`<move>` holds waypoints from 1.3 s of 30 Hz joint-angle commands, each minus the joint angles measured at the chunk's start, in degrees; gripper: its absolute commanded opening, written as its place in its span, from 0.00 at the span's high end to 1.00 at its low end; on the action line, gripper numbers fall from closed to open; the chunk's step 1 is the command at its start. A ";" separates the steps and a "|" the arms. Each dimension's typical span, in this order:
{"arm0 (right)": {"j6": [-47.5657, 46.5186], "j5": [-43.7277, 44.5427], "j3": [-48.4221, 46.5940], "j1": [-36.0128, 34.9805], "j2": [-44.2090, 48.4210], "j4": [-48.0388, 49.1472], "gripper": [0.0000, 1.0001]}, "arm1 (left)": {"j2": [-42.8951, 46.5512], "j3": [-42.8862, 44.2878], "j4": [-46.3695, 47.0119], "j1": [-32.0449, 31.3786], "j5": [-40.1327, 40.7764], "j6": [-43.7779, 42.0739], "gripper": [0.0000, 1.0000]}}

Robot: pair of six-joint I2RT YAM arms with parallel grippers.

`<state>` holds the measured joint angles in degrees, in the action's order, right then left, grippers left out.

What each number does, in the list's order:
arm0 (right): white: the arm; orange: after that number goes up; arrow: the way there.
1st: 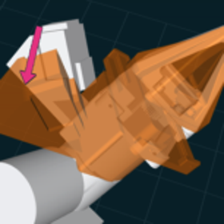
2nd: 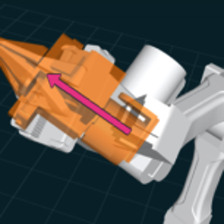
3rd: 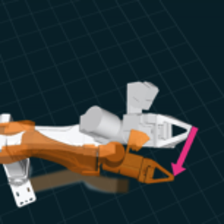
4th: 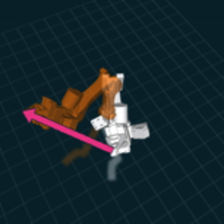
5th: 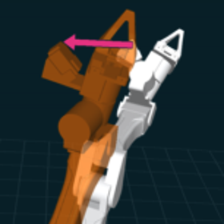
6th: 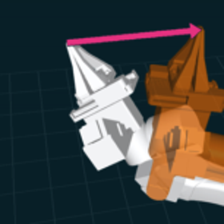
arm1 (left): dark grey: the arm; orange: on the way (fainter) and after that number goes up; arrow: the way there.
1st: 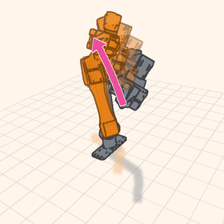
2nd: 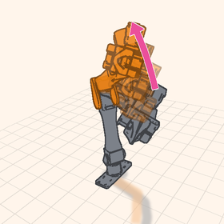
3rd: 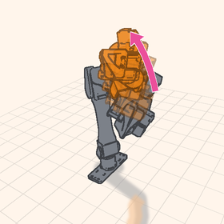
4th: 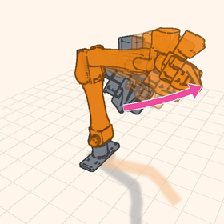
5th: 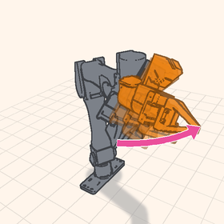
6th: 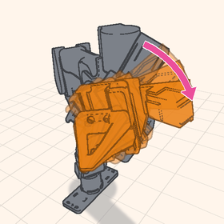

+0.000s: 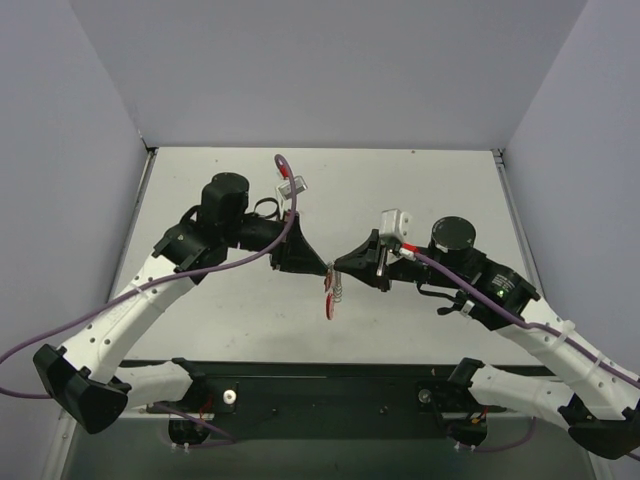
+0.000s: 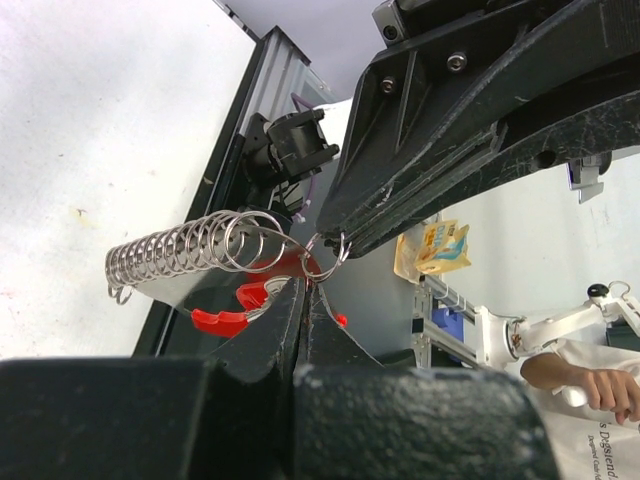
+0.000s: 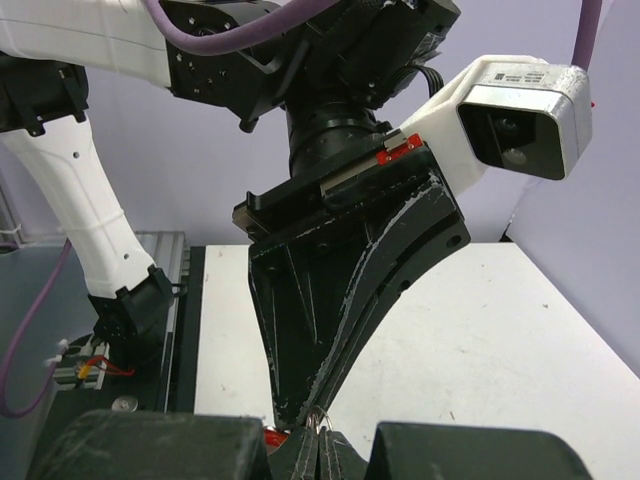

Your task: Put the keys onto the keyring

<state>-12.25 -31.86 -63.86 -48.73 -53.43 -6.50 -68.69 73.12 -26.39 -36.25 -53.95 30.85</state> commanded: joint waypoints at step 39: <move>0.91 -5.75 -2.41 0.48 1.49 4.48 1.00 | 14.45 -0.52 5.54 1.80 11.07 -21.44 0.15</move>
<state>-11.73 -33.32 -63.42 -48.66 -52.05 -3.97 -58.28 74.30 -30.17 -34.76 -43.44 13.30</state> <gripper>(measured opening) 0.039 0.834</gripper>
